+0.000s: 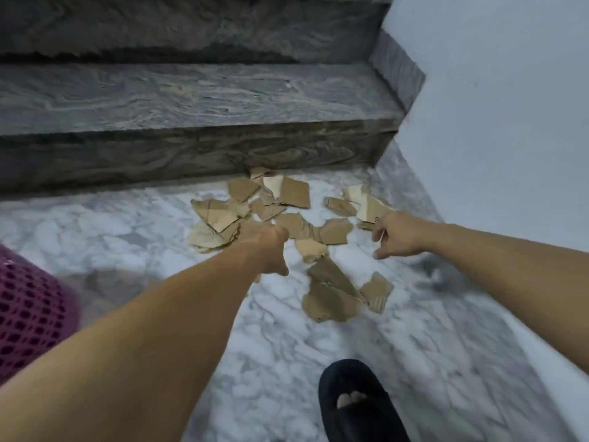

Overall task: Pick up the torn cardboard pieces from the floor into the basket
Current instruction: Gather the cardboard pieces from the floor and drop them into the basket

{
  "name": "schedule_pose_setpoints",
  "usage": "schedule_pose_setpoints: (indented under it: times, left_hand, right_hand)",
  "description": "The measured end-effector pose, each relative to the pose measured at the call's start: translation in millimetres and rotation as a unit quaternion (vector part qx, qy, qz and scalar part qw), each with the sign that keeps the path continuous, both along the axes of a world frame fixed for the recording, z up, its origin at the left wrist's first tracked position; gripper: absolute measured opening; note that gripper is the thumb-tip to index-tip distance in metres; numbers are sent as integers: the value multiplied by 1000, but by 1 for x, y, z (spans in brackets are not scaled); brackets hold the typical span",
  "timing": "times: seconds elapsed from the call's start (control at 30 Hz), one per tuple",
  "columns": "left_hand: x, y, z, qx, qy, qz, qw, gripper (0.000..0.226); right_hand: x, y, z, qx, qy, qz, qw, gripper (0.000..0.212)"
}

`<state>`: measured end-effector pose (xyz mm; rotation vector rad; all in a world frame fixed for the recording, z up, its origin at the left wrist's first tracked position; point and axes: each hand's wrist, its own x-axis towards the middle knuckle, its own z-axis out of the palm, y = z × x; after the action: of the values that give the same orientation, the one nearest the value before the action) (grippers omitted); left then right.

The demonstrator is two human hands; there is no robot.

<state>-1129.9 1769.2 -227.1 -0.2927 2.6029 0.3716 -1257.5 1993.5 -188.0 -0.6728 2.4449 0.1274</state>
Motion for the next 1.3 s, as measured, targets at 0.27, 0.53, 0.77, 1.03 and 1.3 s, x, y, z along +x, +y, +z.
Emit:
schedule_pose_setpoints:
  times: [0.27,0.53,0.77,1.03,1.3]
  left_hand:
    - [4,64,-83,-84,-15,-225,971,126]
    - [-31,95,-104,-120,23,-302,945,130]
    - [-45,101,-100,-70,12,-249,966,92]
    - [-42,100,-101,-25,-21,-147,989,80]
    - [-42,69,-106,-81,32,-84,993,79]
  right_hand:
    - [17,36,-122,23,1,87,996,49]
    - [1,55,-123,-12,0,92,996,49]
    - [-11,56,-127,-19,-2,61,998,46]
    - [-18,51,-131,-49,-12,1,999,30]
    - [-23,50,-128,-27,-45,-8,999,47]
